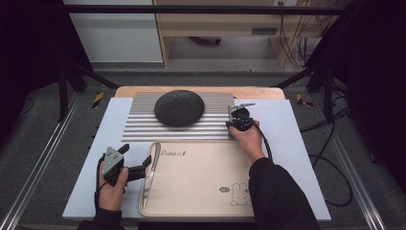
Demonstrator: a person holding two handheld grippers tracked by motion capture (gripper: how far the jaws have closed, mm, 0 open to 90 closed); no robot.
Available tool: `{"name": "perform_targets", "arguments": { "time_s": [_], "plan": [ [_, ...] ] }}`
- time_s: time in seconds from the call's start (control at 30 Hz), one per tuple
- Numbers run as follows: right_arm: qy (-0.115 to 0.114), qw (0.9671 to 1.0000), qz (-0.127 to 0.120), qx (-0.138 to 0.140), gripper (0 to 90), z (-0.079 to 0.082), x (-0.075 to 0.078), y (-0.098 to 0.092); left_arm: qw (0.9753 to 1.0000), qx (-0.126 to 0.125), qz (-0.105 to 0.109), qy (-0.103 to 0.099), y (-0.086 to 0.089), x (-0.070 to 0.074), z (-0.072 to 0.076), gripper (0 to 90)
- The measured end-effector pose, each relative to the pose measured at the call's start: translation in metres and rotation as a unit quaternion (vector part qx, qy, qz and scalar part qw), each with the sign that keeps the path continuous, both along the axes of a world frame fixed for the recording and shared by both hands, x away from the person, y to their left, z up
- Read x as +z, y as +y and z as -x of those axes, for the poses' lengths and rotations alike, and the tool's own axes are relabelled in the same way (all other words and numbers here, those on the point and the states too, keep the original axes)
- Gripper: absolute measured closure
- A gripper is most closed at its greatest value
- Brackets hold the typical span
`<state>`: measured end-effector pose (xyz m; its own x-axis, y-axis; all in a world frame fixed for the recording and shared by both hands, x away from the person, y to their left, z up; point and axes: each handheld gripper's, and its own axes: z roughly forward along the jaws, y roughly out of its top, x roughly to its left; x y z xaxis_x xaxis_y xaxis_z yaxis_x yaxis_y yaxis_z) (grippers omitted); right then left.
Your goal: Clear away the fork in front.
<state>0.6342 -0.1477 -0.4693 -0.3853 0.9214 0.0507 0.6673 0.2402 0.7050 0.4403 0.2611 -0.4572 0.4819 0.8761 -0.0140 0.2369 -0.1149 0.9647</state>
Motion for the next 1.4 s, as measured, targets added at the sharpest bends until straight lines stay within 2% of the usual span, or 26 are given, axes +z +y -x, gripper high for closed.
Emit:
{"name": "perform_targets", "arguments": {
  "time_s": [0.53,0.77,1.0,1.1,1.4],
  "plan": [
    [0.000,1.0000,0.008,-0.006,72.9,-0.0020,-0.0043,-0.0001,1.0000,0.000,-0.003,0.000,0.0006,0.0005,0.0001,3.5],
    [-0.002,1.0000,0.008,-0.005,79.7,-0.0022,-0.0047,-0.0007,1.0000,0.000,-0.003,-0.001,0.0011,0.0007,0.0000,3.7],
    [-0.001,0.9996,0.011,0.025,85.1,-0.0015,-0.0031,-0.0029,1.0000,0.001,-0.003,0.000,0.0013,0.0006,-0.0002,3.8],
    [-0.004,0.9993,0.021,0.032,85.3,-0.0011,-0.0027,-0.0049,1.0000,0.000,-0.004,0.000,0.0012,0.0006,-0.0001,3.9],
    [-0.004,0.9997,0.007,0.022,82.6,-0.0028,-0.0051,-0.0072,1.0000,0.000,-0.005,0.001,0.0003,0.0002,-0.0003,4.4]
  ]
}}
